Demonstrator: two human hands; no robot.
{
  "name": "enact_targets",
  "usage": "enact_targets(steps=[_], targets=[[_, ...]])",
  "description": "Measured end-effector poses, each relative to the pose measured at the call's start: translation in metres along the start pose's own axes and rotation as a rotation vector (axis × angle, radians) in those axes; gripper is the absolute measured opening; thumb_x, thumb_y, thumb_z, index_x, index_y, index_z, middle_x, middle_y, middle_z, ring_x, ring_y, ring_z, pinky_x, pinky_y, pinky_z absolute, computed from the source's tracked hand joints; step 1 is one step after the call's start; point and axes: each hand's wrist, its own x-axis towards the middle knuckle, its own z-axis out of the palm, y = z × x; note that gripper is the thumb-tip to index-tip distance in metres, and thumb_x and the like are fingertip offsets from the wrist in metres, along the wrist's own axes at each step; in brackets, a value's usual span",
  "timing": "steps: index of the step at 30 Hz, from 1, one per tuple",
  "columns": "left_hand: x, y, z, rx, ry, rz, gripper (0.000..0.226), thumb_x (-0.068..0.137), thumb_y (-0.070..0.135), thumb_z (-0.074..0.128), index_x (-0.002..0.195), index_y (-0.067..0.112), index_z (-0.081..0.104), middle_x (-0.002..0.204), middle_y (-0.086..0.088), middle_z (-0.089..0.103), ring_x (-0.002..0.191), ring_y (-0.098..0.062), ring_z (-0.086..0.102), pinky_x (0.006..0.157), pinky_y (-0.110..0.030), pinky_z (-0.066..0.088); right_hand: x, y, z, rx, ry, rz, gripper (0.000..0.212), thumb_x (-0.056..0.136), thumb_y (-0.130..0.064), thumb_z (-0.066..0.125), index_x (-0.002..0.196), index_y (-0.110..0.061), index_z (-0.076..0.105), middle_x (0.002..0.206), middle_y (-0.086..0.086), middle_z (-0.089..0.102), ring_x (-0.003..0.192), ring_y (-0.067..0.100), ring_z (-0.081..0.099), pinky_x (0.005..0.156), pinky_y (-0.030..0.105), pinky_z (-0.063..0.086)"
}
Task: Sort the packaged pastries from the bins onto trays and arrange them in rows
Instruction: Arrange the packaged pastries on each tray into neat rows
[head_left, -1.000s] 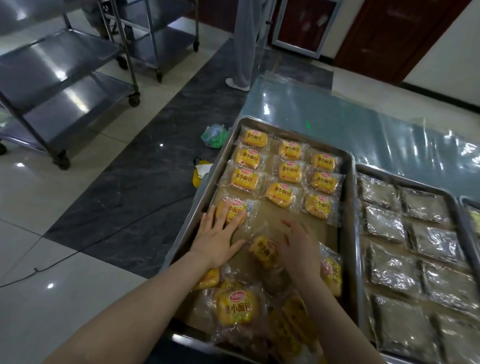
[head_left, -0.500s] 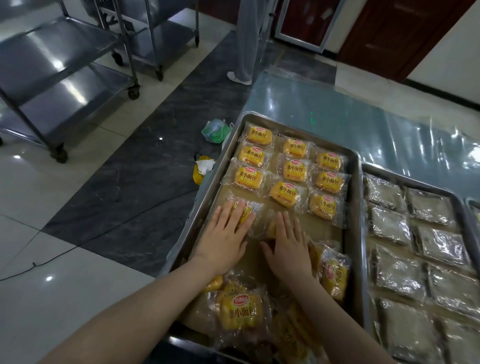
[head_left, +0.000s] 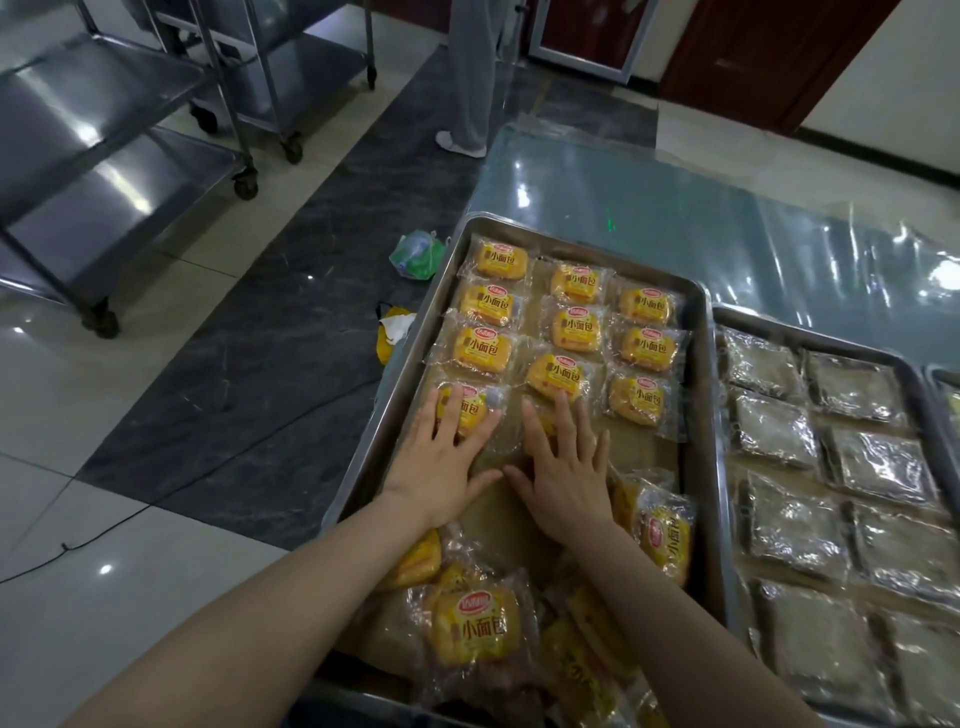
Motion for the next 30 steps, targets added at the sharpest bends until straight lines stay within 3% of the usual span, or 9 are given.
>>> enact_targets(steps=[4,9,12,14,16,19,23,27,30], targets=[[0.007,-0.002,-0.003,0.001,-0.017,-0.020,0.077,0.075,0.078,0.000,0.142,0.044,-0.019,0.153,-0.011,-0.027,0.136,-0.037,-0.030,0.108,-0.049,-0.009,-0.010,0.004,-0.001,0.025,0.031,-0.021,0.069,0.087,-0.070,0.011,0.147,-0.041,-0.007,0.156,0.001,-0.024,0.142,0.028,-0.025,0.112,0.049,-0.008],[0.010,-0.003,-0.003,-0.064,-0.065,-0.032,0.073,0.079,0.076,0.003,0.142,0.045,-0.017,0.150,-0.009,-0.033,0.132,-0.033,-0.038,0.105,-0.046,-0.017,-0.009,0.008,0.008,0.009,-0.084,-0.112,0.074,0.085,-0.072,0.012,0.144,-0.042,-0.022,0.146,-0.001,-0.043,0.134,0.030,-0.038,0.110,0.049,-0.015],[0.009,-0.003,-0.008,-0.089,-0.036,-0.013,0.067,0.083,0.071,0.004,0.140,0.045,-0.019,0.150,-0.008,-0.033,0.132,-0.028,-0.039,0.106,-0.043,-0.020,-0.004,0.009,0.001,0.055,-0.094,-0.149,0.074,0.089,-0.066,0.023,0.147,-0.040,-0.015,0.149,-0.003,-0.038,0.136,0.027,-0.036,0.111,0.048,-0.015],[0.004,0.001,-0.009,-0.087,0.047,-0.001,0.064,0.086,0.065,0.005,0.142,0.042,-0.018,0.151,-0.006,-0.031,0.133,-0.023,-0.039,0.107,-0.040,-0.021,-0.005,0.010,-0.009,0.141,-0.056,-0.134,0.069,0.094,-0.055,0.034,0.150,-0.037,-0.003,0.155,-0.005,-0.024,0.141,0.021,-0.028,0.116,0.046,-0.008],[-0.003,0.006,-0.009,-0.118,0.092,-0.005,0.064,0.090,0.058,0.012,0.143,0.040,-0.018,0.151,-0.003,-0.030,0.131,-0.018,-0.041,0.105,-0.038,-0.022,-0.013,0.014,-0.021,0.257,0.051,-0.051,0.061,0.094,-0.042,0.045,0.148,-0.032,0.018,0.158,-0.008,0.005,0.146,0.019,-0.005,0.117,0.043,0.008],[-0.015,0.010,-0.005,-0.173,0.085,-0.034,0.069,0.092,0.053,0.025,0.144,0.037,-0.018,0.151,-0.001,-0.029,0.133,-0.017,-0.038,0.106,-0.037,-0.020,-0.041,0.031,-0.038,0.381,0.293,0.140,0.034,0.089,-0.028,0.057,0.123,-0.023,0.055,0.126,-0.002,0.049,0.122,0.021,0.041,0.094,0.033,0.039],[-0.033,0.012,-0.005,-0.208,0.074,-0.034,0.071,0.094,0.051,0.031,0.145,0.036,-0.017,0.152,0.000,-0.025,0.138,-0.017,-0.028,0.109,-0.036,-0.015,-0.090,0.063,-0.044,0.468,0.395,0.372,0.021,0.084,-0.014,0.065,0.104,-0.017,0.065,0.107,-0.001,0.052,0.102,0.021,0.049,0.081,0.030,0.037],[-0.048,0.017,-0.013,-0.224,0.075,-0.002,0.071,0.094,0.051,0.030,0.145,0.036,-0.016,0.153,-0.001,-0.021,0.139,-0.017,-0.026,0.111,-0.035,-0.012,-0.125,0.079,-0.045,0.481,0.339,0.481,0.025,0.087,-0.008,0.060,0.111,-0.012,0.062,0.111,0.005,0.053,0.104,0.026,0.051,0.084,0.031,0.040],[-0.061,0.022,-0.014,-0.209,0.070,0.028,0.070,0.094,0.052,0.030,0.148,0.033,-0.010,0.154,-0.001,-0.020,0.139,-0.017,-0.023,0.111,-0.035,-0.011,-0.133,0.082,-0.047,0.462,0.252,0.407,0.041,0.085,-0.007,0.059,0.125,-0.016,0.055,0.129,0.004,0.051,0.116,0.026,0.049,0.091,0.034,0.041]])
